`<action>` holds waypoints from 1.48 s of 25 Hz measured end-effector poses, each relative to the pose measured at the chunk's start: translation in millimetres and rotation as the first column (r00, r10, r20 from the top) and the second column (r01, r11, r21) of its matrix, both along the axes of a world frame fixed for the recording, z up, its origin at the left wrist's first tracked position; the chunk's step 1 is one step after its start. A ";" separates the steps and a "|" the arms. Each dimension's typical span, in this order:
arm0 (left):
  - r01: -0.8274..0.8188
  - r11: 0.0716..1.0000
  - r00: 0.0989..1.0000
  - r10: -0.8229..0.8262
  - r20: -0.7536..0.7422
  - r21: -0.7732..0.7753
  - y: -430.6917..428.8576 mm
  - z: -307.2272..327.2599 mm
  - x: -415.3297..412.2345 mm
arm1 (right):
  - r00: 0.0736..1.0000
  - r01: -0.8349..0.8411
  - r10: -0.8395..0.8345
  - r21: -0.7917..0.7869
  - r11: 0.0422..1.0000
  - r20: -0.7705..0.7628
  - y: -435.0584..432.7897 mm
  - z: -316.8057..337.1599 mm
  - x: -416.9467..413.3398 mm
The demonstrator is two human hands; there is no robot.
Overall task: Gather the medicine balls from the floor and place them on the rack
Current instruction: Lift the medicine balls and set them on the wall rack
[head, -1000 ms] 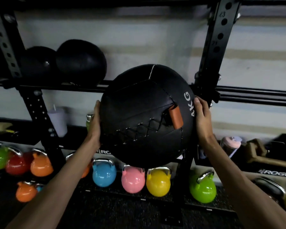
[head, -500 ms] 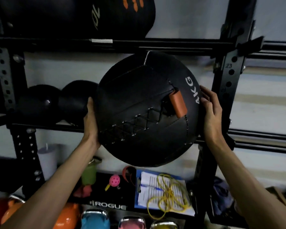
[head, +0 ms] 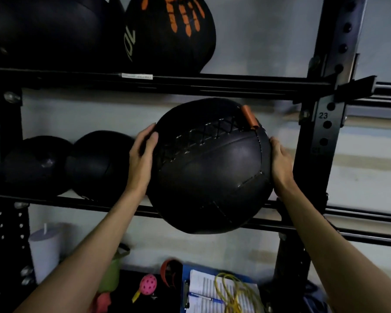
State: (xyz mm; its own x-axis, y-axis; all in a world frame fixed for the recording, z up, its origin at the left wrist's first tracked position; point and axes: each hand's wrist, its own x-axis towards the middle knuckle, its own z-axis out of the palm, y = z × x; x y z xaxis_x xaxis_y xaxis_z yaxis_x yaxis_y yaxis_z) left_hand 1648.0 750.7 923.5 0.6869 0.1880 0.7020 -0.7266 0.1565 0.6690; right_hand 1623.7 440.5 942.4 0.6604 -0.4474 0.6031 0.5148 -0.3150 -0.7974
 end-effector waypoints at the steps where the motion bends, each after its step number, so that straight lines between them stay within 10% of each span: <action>1: 0.012 0.998 1.000 -0.011 -0.011 0.054 -2.0 5.3 8.5 | 1.000 0.017 -0.016 0.025 1.000 -0.014 -2.5 -1.8 4.4; 11: -0.074 0.997 0.939 0.079 -0.336 0.027 11.8 15.5 83.6 | 0.994 0.103 -0.089 -0.308 0.946 0.061 57.3 -72.9 0.6; 18: -0.215 0.929 0.960 0.258 -0.109 0.302 -21.2 -10.9 37.8 | 0.997 0.055 -0.067 -0.261 0.964 -0.037 25.2 -86.5 -7.0; 24: -0.309 0.921 0.924 0.350 -0.155 0.238 -53.8 -111.0 -38.7 | 0.981 0.092 -0.144 -0.342 0.935 -0.130 2.9 -126.2 -57.6; 37: -0.029 0.626 0.928 0.307 -0.212 0.779 -261.5 -317.9 -238.9 | 0.821 -0.156 -0.252 -0.626 0.764 -0.512 -144.0 -364.9 -306.3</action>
State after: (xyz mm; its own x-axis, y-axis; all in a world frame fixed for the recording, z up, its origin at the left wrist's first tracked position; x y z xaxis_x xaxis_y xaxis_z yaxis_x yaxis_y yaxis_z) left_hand 1409.1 489.2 605.6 0.8927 -0.1748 0.4154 -0.4304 -0.6042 0.6706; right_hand 1317.4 296.5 577.5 0.9433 -0.1497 0.2962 0.0340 -0.8443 -0.5348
